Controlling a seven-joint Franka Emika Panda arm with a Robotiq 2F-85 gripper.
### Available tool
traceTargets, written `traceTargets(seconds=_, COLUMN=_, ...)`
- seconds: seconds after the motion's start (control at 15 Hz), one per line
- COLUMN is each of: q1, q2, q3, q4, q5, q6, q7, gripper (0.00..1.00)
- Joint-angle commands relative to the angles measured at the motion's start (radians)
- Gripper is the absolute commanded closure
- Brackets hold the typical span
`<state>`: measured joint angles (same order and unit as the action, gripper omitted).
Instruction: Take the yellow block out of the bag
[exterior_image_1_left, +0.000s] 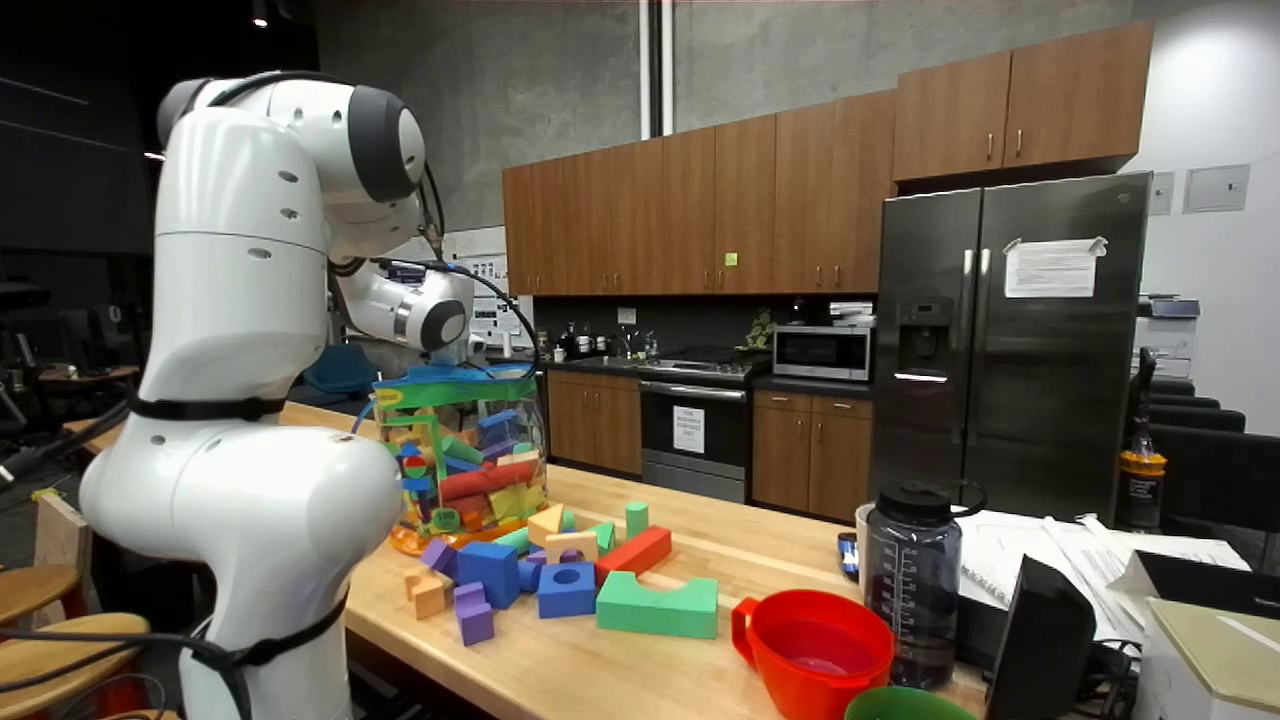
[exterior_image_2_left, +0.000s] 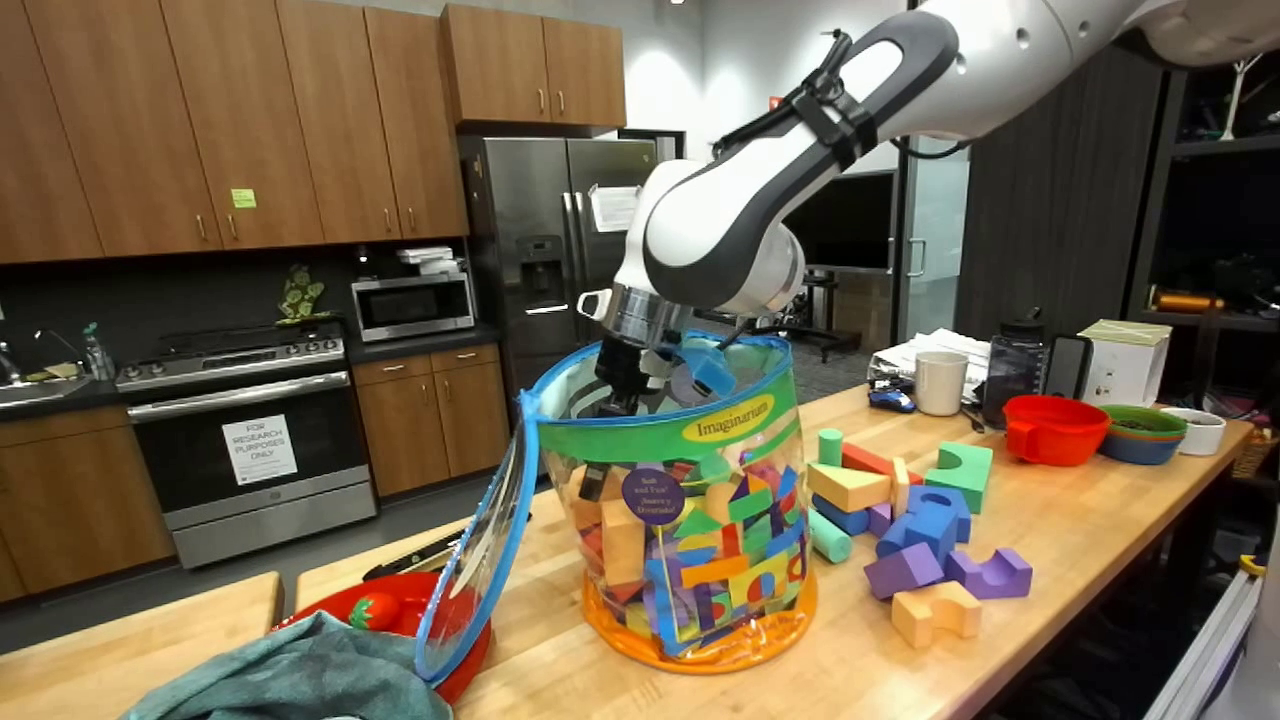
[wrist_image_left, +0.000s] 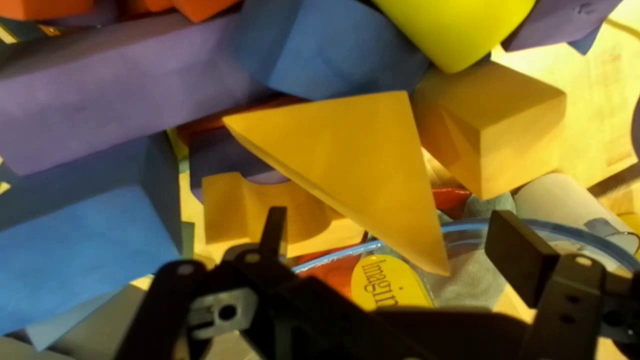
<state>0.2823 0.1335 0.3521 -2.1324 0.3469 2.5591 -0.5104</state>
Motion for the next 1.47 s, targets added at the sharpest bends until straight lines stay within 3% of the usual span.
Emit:
traceTargets(seconds=0.0, q1=-0.011, q2=-0.005, q3=0.034, q4=-0.048, q5=0.093, q6=0.12, q7=-0.038, gripper=0.0)
traceTargets(seconds=0.33, q1=-0.021, q2=-0.016, q3=0.052, q4=-0.07, q5=0.113, q6=0.149, q7=-0.064, gripper=0.0)
traceTargets(seconds=0.93, q1=-0.051, q2=-0.05, q3=-0.016, q4=0.012, q5=-0.101, q6=-0.084, q7=-0.043, gripper=0.0)
traceTargets(seconds=1.0, q1=-0.051, q2=-0.052, q3=-0.019, q4=0.017, q5=-0.1, q6=-0.099, q7=-0.043, gripper=0.22)
traceTargets(seconds=1.07, q1=-0.05, q2=-0.052, q3=-0.02, q4=0.021, q5=-0.101, q6=-0.113, q7=-0.039, gripper=0.03)
traceTargets(seconds=1.4, q1=-0.044, q2=-0.052, q3=-0.021, q4=0.028, q5=-0.091, q6=-0.149, q7=-0.034, gripper=0.0)
